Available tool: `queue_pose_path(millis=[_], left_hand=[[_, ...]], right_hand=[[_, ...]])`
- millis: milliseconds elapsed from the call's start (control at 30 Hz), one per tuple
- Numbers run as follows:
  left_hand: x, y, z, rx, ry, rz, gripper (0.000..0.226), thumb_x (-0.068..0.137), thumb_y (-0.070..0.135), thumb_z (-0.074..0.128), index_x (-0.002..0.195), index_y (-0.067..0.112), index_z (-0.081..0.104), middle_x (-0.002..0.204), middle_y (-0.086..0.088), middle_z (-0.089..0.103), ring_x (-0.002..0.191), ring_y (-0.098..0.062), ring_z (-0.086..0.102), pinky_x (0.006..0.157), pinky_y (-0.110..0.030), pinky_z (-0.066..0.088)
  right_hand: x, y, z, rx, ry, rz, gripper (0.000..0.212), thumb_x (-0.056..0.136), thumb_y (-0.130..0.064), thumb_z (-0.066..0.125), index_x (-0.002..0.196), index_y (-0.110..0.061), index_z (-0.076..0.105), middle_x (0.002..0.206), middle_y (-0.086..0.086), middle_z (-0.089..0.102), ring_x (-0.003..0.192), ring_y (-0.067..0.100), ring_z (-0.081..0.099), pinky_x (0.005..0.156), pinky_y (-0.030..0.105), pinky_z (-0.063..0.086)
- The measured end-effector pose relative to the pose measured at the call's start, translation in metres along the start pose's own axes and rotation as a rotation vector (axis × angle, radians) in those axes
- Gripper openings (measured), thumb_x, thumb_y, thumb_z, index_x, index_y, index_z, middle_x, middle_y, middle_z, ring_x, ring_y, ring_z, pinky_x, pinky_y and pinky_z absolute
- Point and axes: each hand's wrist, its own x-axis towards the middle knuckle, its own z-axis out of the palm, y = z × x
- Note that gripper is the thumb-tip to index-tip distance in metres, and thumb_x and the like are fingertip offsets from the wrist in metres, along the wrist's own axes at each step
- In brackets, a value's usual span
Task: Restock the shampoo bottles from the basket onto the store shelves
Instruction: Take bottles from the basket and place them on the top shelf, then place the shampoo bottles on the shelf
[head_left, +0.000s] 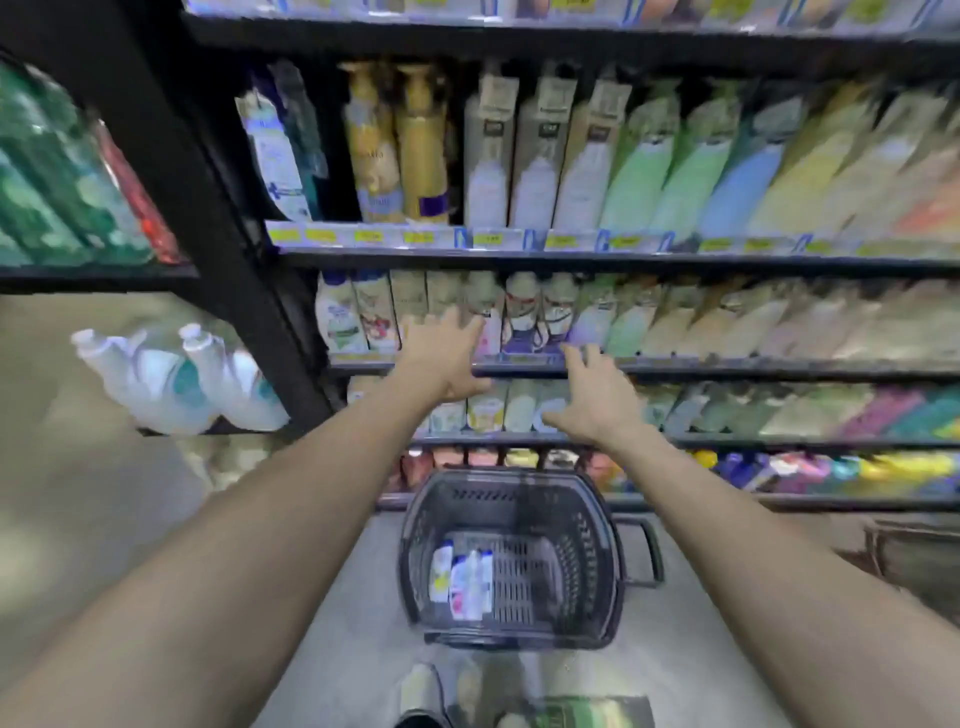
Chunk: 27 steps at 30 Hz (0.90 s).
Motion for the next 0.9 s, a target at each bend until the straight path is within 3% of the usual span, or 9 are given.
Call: queue_pose_path(millis=[233, 367, 467, 600, 800, 900], left_hand=[[-0.004, -0.004, 0.123, -0.035, -0.241, 0.054, 0.083, 0.084, 0.065, 0.059, 0.147, 0.020, 0.027, 0.139, -0.015, 0.039, 0.117, -0.037, 0.050, 0.080, -0.044, 0.052], [-0.017, 0.000, 0.198, -0.076, -0.401, 0.067, 0.083, 0.086, 0.063, 0.057, 0.149, 0.019, 0.025, 0.147, -0.013, 0.032, 0.129, -0.036, 0.041, 0.097, -0.047, 0.045], [-0.031, 0.002, 0.263, -0.087, -0.509, 0.047, 0.083, 0.088, 0.061, 0.055, 0.150, 0.018, 0.022, 0.150, -0.012, 0.029, 0.133, -0.035, 0.038, 0.099, -0.047, 0.041], [-0.043, 0.011, 0.357, -0.102, -0.626, 0.031, 0.087, 0.087, 0.060, 0.055, 0.153, 0.019, 0.017, 0.160, -0.014, 0.019, 0.142, -0.036, 0.031, 0.107, -0.047, 0.036], [-0.014, 0.034, 0.516, -0.138, -0.749, 0.006, 0.073, 0.088, 0.055, 0.055, 0.146, 0.018, 0.028, 0.143, -0.013, 0.039, 0.123, -0.036, 0.052, 0.092, -0.043, 0.048], [0.005, 0.048, 0.598, -0.187, -0.841, -0.083, 0.068, 0.092, 0.053, 0.053, 0.145, 0.016, 0.030, 0.140, -0.013, 0.043, 0.123, -0.035, 0.052, 0.093, -0.043, 0.049]], right_hand=[[-0.028, 0.010, 0.113, 0.065, -0.235, 0.139, 0.093, 0.075, -0.050, 0.071, 0.148, -0.017, 0.024, 0.144, 0.011, 0.034, 0.131, 0.032, 0.037, 0.102, 0.046, 0.042], [-0.038, 0.013, 0.177, 0.185, -0.329, 0.214, 0.087, 0.077, -0.042, 0.072, 0.147, -0.015, 0.027, 0.144, 0.010, 0.035, 0.129, 0.032, 0.040, 0.100, 0.045, 0.043], [-0.049, 0.017, 0.237, 0.256, -0.409, 0.278, 0.082, 0.078, -0.040, 0.072, 0.145, -0.016, 0.030, 0.143, 0.009, 0.037, 0.127, 0.030, 0.043, 0.097, 0.042, 0.047], [-0.063, 0.026, 0.331, 0.345, -0.540, 0.333, 0.081, 0.081, -0.038, 0.067, 0.147, -0.013, 0.026, 0.143, 0.009, 0.037, 0.130, 0.029, 0.042, 0.104, 0.040, 0.042], [-0.039, 0.059, 0.491, 0.464, -0.651, 0.406, 0.067, 0.081, -0.030, 0.066, 0.138, -0.009, 0.037, 0.138, 0.009, 0.040, 0.131, 0.030, 0.041, 0.103, 0.041, 0.041], [-0.013, 0.076, 0.564, 0.569, -0.646, 0.438, 0.050, 0.081, -0.019, 0.066, 0.128, -0.010, 0.049, 0.119, 0.003, 0.054, 0.113, 0.022, 0.053, 0.089, 0.030, 0.045]])
